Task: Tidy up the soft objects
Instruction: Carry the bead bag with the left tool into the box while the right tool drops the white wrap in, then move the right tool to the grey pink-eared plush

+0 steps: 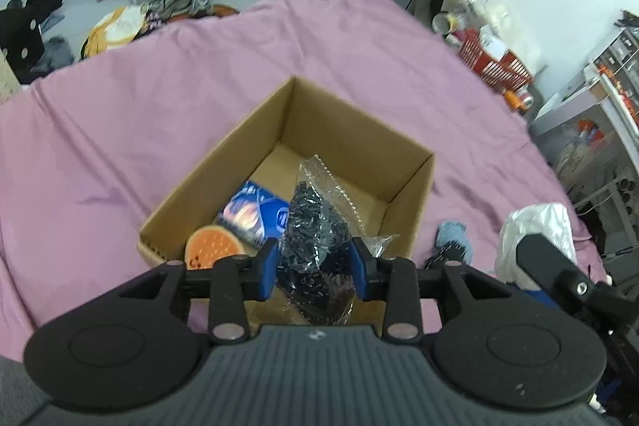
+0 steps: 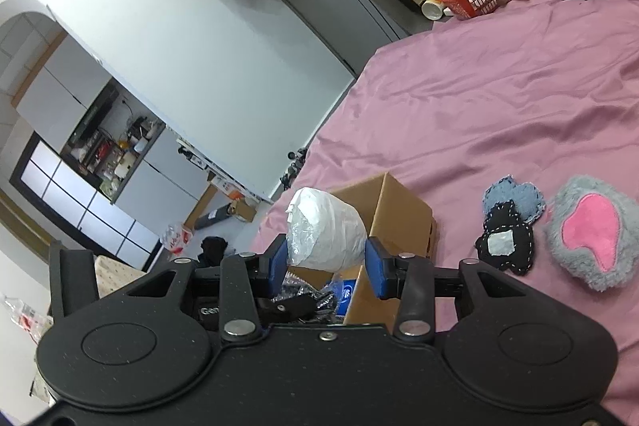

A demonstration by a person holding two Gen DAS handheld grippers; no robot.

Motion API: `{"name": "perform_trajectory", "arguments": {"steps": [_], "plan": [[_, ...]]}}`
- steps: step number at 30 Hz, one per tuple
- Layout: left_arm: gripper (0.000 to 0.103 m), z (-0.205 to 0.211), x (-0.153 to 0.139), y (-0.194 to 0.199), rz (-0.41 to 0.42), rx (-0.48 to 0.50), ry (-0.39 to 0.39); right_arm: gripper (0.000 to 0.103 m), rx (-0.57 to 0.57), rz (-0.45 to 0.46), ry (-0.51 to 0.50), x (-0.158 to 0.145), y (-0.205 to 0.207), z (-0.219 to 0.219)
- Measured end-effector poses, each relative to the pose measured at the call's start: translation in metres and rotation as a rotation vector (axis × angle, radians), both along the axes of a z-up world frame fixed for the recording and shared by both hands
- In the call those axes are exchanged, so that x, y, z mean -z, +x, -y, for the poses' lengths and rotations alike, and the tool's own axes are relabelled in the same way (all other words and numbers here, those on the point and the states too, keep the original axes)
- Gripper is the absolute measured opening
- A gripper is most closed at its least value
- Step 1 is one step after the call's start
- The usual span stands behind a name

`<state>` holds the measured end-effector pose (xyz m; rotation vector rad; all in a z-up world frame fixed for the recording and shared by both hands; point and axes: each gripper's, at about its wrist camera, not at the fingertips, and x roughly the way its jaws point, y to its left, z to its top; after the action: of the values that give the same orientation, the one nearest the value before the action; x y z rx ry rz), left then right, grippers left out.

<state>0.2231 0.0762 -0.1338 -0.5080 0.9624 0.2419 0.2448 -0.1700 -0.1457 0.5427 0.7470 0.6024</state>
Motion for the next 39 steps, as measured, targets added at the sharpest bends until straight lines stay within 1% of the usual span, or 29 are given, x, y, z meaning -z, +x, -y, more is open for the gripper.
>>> {"name": "perform_trajectory", "arguments": {"steps": [3, 5, 9, 15, 16, 18, 20, 22, 28, 30, 36, 38, 39], "plan": [[0.038, 0.001, 0.007, 0.002, -0.049, 0.016, -0.002, 0.040, -0.007, -0.004, -0.018, 0.002, -0.001, -0.005], [0.039, 0.000, 0.010, 0.002, -0.066, 0.027, -0.017, 0.040, -0.010, -0.005, -0.026, 0.003, -0.002, -0.007], [0.042, -0.006, 0.009, 0.000, -0.061, 0.023, -0.027, 0.040, -0.017, -0.006, -0.037, 0.004, -0.003, -0.012], [0.043, -0.019, 0.004, -0.004, -0.060, -0.013, -0.030, 0.041, -0.049, 0.008, -0.041, 0.005, -0.004, -0.025], [0.043, -0.020, 0.003, -0.004, -0.060, -0.015, -0.029, 0.044, -0.056, 0.011, -0.038, 0.005, -0.004, -0.027], [0.043, -0.023, 0.001, -0.005, -0.060, -0.018, -0.022, 0.045, -0.066, 0.013, -0.036, 0.005, -0.004, -0.031], [0.044, -0.025, -0.001, -0.005, -0.061, -0.021, -0.015, 0.054, -0.067, 0.012, -0.030, 0.005, -0.004, -0.033], [0.044, -0.026, -0.003, -0.005, -0.059, -0.024, -0.011, 0.056, -0.049, 0.008, -0.033, 0.005, -0.004, -0.030], [0.046, -0.023, -0.010, -0.008, -0.050, -0.026, 0.006, 0.056, 0.007, -0.003, -0.020, 0.001, -0.003, -0.011], [0.049, -0.020, -0.013, -0.009, -0.046, -0.025, 0.014, 0.057, 0.019, -0.008, -0.019, -0.001, -0.003, -0.005], [0.051, -0.011, -0.022, -0.011, -0.034, -0.019, 0.042, 0.065, 0.058, -0.031, -0.043, -0.006, -0.001, 0.011], [0.051, -0.006, -0.025, -0.010, -0.031, -0.013, 0.050, 0.070, 0.070, -0.045, -0.051, -0.006, 0.000, 0.016], [0.052, -0.002, -0.026, -0.010, -0.028, -0.008, 0.052, 0.071, 0.075, -0.056, -0.051, -0.005, 0.000, 0.020]]}}
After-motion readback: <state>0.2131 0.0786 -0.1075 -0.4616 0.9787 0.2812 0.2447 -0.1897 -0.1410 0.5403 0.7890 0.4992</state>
